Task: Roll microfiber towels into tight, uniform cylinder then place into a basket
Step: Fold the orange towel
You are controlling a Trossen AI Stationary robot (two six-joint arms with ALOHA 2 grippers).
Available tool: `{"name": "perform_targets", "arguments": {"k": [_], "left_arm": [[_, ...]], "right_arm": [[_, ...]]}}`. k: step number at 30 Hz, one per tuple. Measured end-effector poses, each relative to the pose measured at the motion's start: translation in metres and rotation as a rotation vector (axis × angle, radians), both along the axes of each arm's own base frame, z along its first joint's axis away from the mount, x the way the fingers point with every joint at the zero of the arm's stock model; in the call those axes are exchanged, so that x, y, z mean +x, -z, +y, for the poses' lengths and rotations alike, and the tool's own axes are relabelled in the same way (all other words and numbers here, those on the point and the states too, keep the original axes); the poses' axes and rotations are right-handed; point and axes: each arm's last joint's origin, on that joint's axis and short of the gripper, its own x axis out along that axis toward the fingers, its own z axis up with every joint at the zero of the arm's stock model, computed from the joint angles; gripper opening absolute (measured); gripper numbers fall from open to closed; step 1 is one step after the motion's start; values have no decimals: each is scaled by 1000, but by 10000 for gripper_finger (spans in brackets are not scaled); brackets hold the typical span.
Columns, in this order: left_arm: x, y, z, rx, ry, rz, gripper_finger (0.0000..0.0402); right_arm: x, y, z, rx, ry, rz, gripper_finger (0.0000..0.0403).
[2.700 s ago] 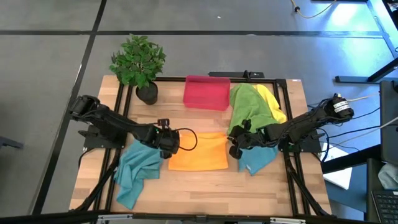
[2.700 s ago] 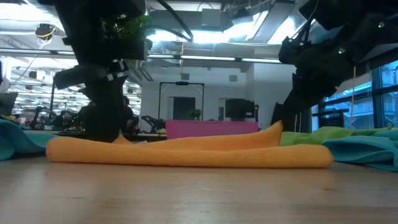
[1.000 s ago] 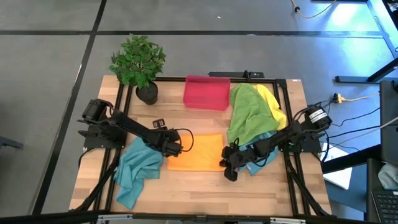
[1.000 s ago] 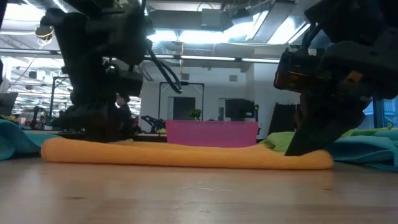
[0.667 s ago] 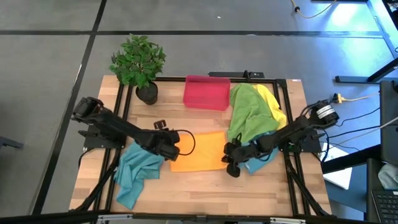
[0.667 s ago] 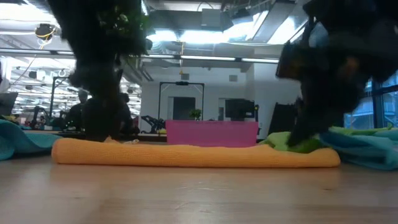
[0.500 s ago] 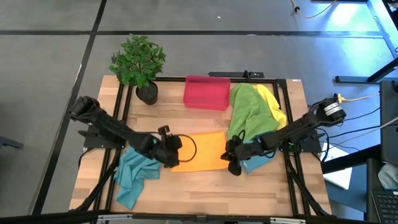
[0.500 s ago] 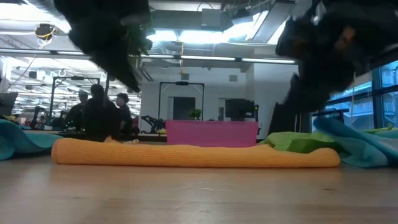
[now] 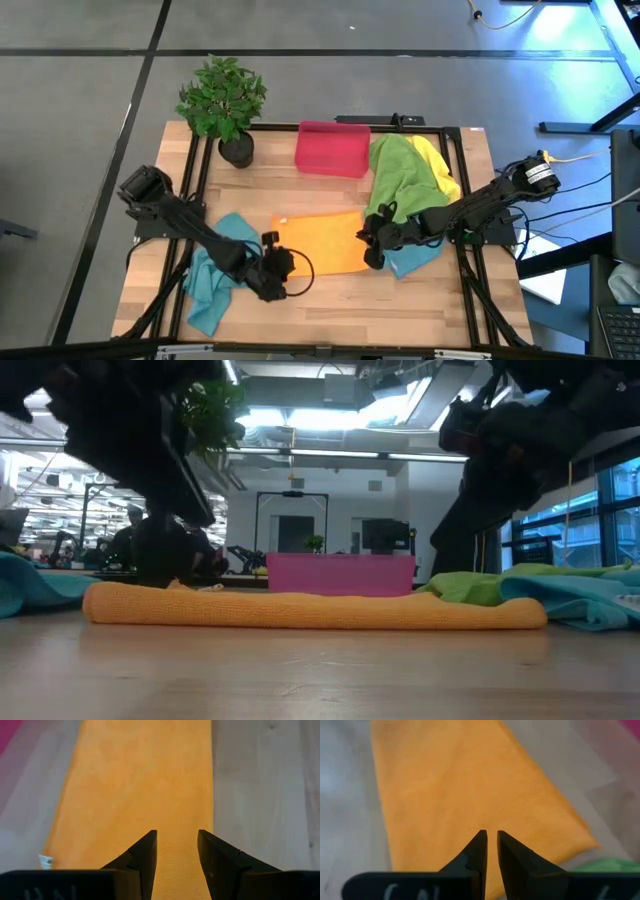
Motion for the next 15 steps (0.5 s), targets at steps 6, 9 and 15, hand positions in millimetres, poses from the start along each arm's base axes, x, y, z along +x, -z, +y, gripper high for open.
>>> {"name": "perform_targets", "arguments": {"k": [6,9,15], "left_arm": [[-3,9,-10,-85,26,53,132],[-5,9,-13,-102,28,53,132],[-5,9,-14,-101,27,53,132]], "right_arm": [[4,1,-16,27,14,19,45],[6,1,-26,81,2,37,41],[9,2,-42,66,9,48,11]]}}
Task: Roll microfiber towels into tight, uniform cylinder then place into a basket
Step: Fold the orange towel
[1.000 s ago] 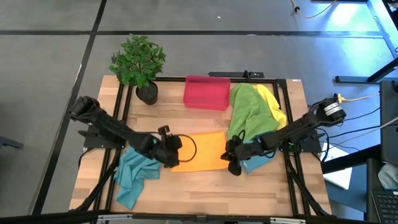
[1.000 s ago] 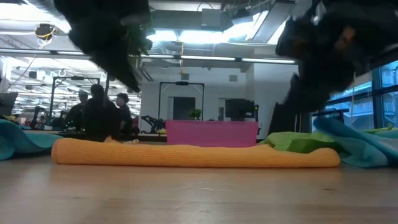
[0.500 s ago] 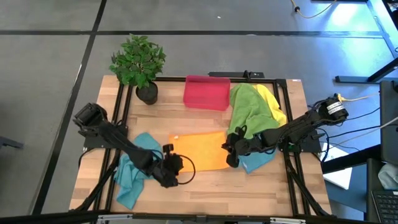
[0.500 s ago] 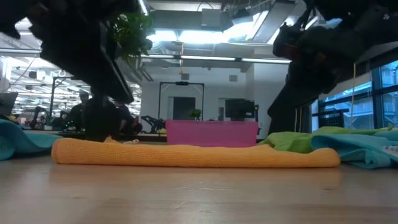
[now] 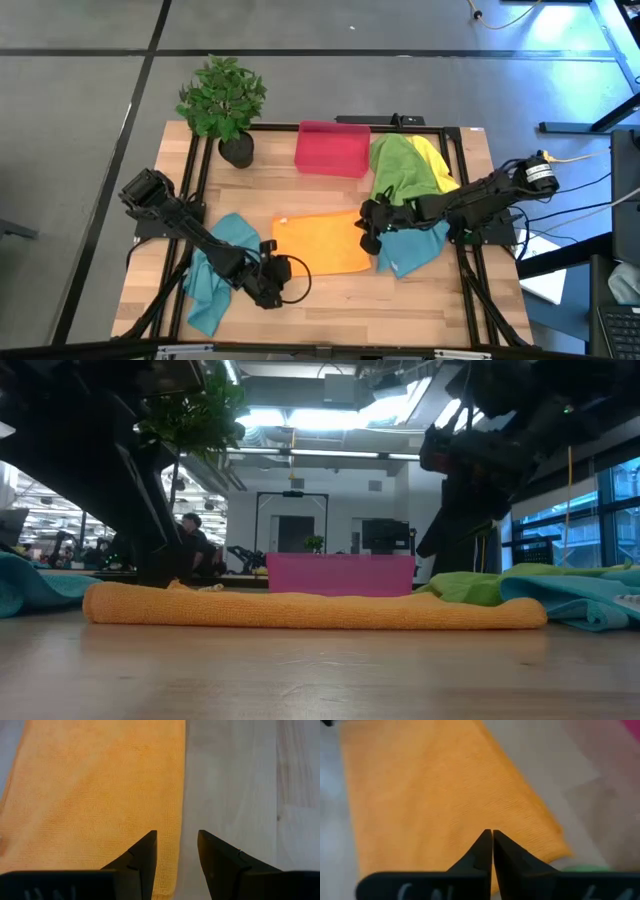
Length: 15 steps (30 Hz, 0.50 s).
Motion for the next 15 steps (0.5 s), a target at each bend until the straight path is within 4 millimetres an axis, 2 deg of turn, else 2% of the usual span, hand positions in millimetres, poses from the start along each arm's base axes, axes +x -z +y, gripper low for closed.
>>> {"name": "perform_targets", "arguments": {"k": [4,9,13,15], "left_arm": [[2,-1,-2,-5,24,-17,132],[3,-4,-4,-14,72,8,126],[6,-12,-9,-35,125,7,93],[6,-12,-10,-52,135,17,71]], "right_arm": [[3,-3,-9,18,-31,27,4],[15,-29,-18,-6,-52,110,14],[24,-52,-17,-44,-104,116,14],[26,-57,-16,-57,-195,114,10]]}}
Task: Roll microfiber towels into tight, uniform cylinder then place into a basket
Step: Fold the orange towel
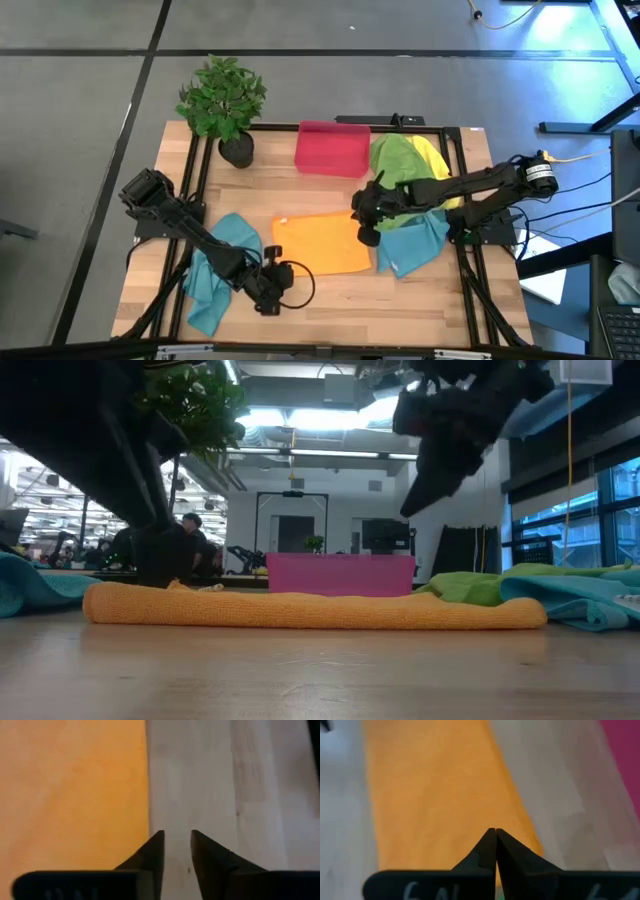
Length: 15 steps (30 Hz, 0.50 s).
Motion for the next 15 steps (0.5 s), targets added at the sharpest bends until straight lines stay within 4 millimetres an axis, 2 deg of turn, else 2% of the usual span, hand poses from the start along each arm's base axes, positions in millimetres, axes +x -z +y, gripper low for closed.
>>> {"name": "perform_targets", "arguments": {"k": [3,6,10,15], "left_arm": [[0,1,-1,-38,-17,10,34],[0,5,-4,-47,-16,18,6],[2,15,-6,-41,-9,45,7],[6,23,-3,-69,-6,90,2]], "right_arm": [[-1,1,5,-13,-101,16,4],[-2,10,5,-45,-106,57,5],[3,25,2,-116,-43,112,5],[12,46,3,-136,-57,189,3]]}}
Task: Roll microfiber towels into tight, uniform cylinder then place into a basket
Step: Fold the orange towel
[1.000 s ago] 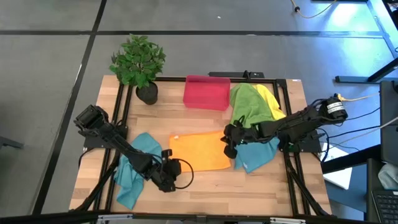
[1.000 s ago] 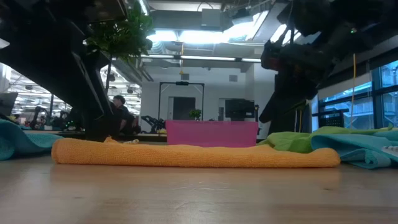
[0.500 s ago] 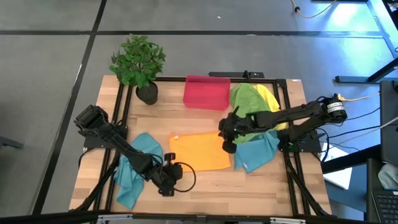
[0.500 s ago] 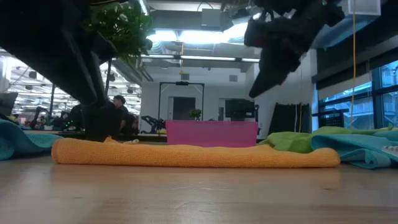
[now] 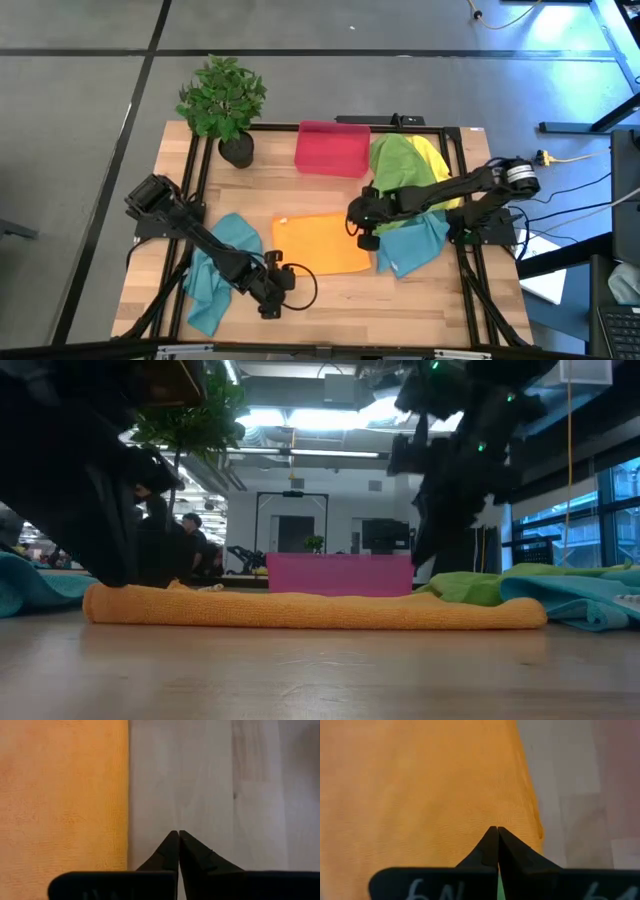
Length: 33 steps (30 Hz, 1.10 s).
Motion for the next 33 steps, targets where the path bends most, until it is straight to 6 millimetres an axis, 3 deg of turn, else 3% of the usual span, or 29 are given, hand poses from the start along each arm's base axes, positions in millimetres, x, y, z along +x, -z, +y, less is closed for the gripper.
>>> {"name": "perform_targets", "arguments": {"k": [7,13,28,33], "left_arm": [[0,4,8,23,-16,57,1],[-4,9,28,124,-82,174,1],[3,11,80,289,-191,302,5],[1,12,88,286,-177,371,2]], "right_arm": [[4,20,0,-8,8,88,2],[-4,25,3,2,48,175,2],[-23,26,63,99,36,260,3],[-28,26,71,89,9,278,4]]}}
